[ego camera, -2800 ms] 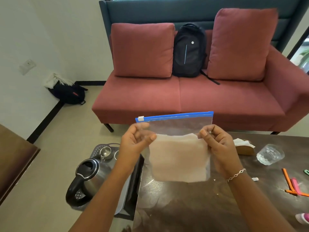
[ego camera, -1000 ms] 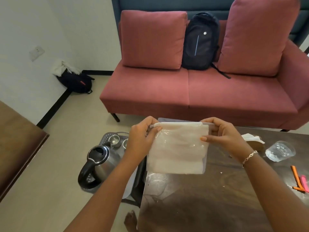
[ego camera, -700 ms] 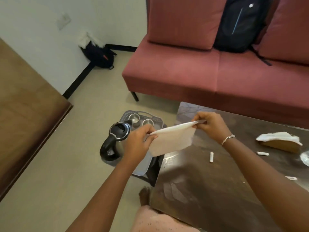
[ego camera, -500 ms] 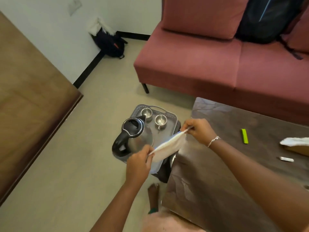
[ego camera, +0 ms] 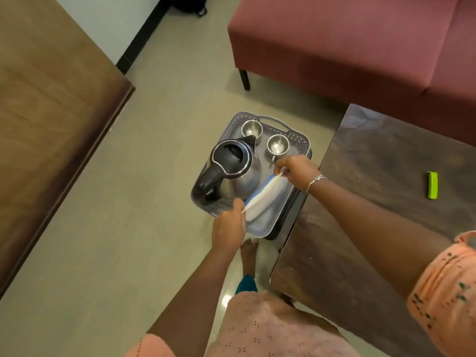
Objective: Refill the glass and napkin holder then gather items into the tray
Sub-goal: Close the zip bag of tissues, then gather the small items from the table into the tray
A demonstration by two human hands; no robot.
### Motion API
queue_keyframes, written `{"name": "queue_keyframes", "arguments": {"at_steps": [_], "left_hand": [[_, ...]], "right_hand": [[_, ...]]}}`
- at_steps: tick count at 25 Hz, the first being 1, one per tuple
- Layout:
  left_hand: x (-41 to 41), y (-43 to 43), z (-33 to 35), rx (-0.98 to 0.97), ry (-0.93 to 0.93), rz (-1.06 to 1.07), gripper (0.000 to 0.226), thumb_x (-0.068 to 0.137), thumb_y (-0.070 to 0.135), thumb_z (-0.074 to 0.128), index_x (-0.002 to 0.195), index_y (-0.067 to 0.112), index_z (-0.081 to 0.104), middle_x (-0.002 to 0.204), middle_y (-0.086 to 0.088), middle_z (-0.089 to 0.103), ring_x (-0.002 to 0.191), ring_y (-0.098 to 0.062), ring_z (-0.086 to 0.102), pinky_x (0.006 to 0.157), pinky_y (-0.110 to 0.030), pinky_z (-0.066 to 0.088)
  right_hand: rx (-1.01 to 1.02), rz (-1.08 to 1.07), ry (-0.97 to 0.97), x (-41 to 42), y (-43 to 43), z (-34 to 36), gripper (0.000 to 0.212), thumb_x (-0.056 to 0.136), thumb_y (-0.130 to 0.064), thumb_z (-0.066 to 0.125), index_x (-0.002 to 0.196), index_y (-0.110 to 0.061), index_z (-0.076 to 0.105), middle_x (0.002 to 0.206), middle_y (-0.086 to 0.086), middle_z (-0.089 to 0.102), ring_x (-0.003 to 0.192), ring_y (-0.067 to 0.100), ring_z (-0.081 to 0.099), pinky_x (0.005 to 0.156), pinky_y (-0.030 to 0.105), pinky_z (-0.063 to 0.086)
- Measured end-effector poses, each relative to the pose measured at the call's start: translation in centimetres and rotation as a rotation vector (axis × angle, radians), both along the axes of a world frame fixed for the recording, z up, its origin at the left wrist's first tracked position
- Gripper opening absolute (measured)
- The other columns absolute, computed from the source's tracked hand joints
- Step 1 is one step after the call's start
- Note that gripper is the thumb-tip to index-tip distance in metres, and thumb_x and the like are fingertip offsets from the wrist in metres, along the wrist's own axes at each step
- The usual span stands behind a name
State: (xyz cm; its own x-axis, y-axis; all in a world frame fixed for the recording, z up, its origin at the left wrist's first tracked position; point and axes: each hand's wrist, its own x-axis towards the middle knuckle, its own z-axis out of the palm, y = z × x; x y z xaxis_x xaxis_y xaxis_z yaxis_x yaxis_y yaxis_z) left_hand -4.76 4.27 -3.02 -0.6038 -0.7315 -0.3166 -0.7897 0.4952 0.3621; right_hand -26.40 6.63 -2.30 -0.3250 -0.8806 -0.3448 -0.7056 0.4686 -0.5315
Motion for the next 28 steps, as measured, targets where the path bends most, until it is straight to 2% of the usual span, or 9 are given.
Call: {"name": "queue_keyframes", "arguments": {"at_steps": [3,6,10,12,16,19,22,26,28], "left_hand": [[-0.3,0.2,-0.9,0.032,-0.053,0.002,0.020,0.095,0.019,0.040,0.111,0.007,0.043,0.096,-0.021,0.064,0.087,-0.040,0.062,0.072,-0.044,0.048],[-0.7,0.1,-1.7,0.067,-0.111,0.009,0.022,0.094,0.018,0.043,0.113,0.007,0.040,0.104,-0.021,0.064,0.093,-0.038,0.063,0.079,-0.044,0.053],[-1.2,-0.3,-2.5,0.072,-0.182,0.031,0.023,0.096,0.018,0.039,0.117,0.008,0.039,0.106,-0.019,0.064,0.097,-0.036,0.063,0.082,-0.041,0.050],[-1.2,-0.6,-2.8,0.059,-0.218,0.039,0.026,0.097,0.020,0.037,0.119,0.008,0.039,0.108,-0.018,0.064,0.099,-0.034,0.063,0.082,-0.038,0.049],[-1.2,-1.0,-2.7,0.066,-0.234,0.030,0.028,0.097,0.026,0.037,0.119,0.009,0.041,0.109,-0.014,0.065,0.100,-0.031,0.063,0.081,-0.035,0.049],[-0.9,-0.8,-2.6,0.006,-0.181,0.031,0.042,0.091,0.033,0.049,0.125,0.010,0.041,0.105,-0.013,0.066,0.095,-0.029,0.065,0.077,-0.035,0.051],[-0.4,0.4,-2.5,-0.137,-0.022,-0.031,0.063,0.071,0.032,0.073,0.122,0.006,0.047,0.091,-0.013,0.071,0.077,-0.028,0.070,0.064,-0.033,0.056],[-0.6,1.4,-1.1,-0.240,0.147,-0.125,0.063,0.069,0.028,0.074,0.121,0.009,0.045,0.110,-0.010,0.067,0.095,-0.024,0.067,0.076,-0.036,0.056],[-1.1,1.1,-0.2,-0.347,0.214,-0.314,0.052,0.073,0.026,0.066,0.119,0.011,0.045,0.113,-0.007,0.059,0.102,-0.023,0.058,0.080,-0.035,0.051]], "right_hand": [[0.004,0.011,0.008,0.2,-1.0,-1.4,0.029,0.081,0.014,0.050,0.091,-0.006,0.070,0.099,0.014,0.069,0.092,0.027,0.064,0.086,0.035,0.051],[0.071,-0.019,0.021,0.6,-1.7,-2.9,0.024,0.081,0.004,0.061,0.102,-0.008,0.066,0.110,0.016,0.062,0.101,0.031,0.059,0.088,0.036,0.047],[0.109,-0.202,-0.096,1.8,-2.2,-3.9,0.055,0.079,-0.007,0.069,0.128,-0.008,0.045,0.126,0.019,0.051,0.109,0.035,0.054,0.095,0.042,0.043],[0.118,-0.323,-0.124,2.5,-2.3,-4.4,0.060,0.079,-0.010,0.070,0.131,-0.006,0.039,0.125,0.022,0.051,0.109,0.037,0.053,0.094,0.042,0.044],[0.187,-0.460,-0.199,3.9,-1.9,-5.2,0.052,0.086,-0.017,0.063,0.129,0.000,0.040,0.121,0.023,0.056,0.112,0.036,0.052,0.092,0.039,0.043],[0.208,-0.475,-0.207,4.1,-1.6,-5.3,0.042,0.089,-0.016,0.058,0.124,0.002,0.043,0.119,0.023,0.057,0.112,0.036,0.052,0.090,0.039,0.044],[0.203,-0.409,-0.141,3.7,-0.8,-4.8,0.042,0.090,-0.013,0.054,0.128,-0.001,0.040,0.122,0.023,0.054,0.113,0.037,0.051,0.091,0.041,0.044],[0.125,-0.189,0.150,3.4,1.6,-3.8,0.044,0.086,-0.004,0.054,0.127,-0.005,0.042,0.124,0.019,0.049,0.108,0.038,0.050,0.086,0.041,0.044],[0.011,-0.116,0.286,3.5,3.1,-3.0,0.047,0.072,0.006,0.062,0.118,0.001,0.051,0.114,0.024,0.054,0.100,0.042,0.054,0.082,0.042,0.047]]}}
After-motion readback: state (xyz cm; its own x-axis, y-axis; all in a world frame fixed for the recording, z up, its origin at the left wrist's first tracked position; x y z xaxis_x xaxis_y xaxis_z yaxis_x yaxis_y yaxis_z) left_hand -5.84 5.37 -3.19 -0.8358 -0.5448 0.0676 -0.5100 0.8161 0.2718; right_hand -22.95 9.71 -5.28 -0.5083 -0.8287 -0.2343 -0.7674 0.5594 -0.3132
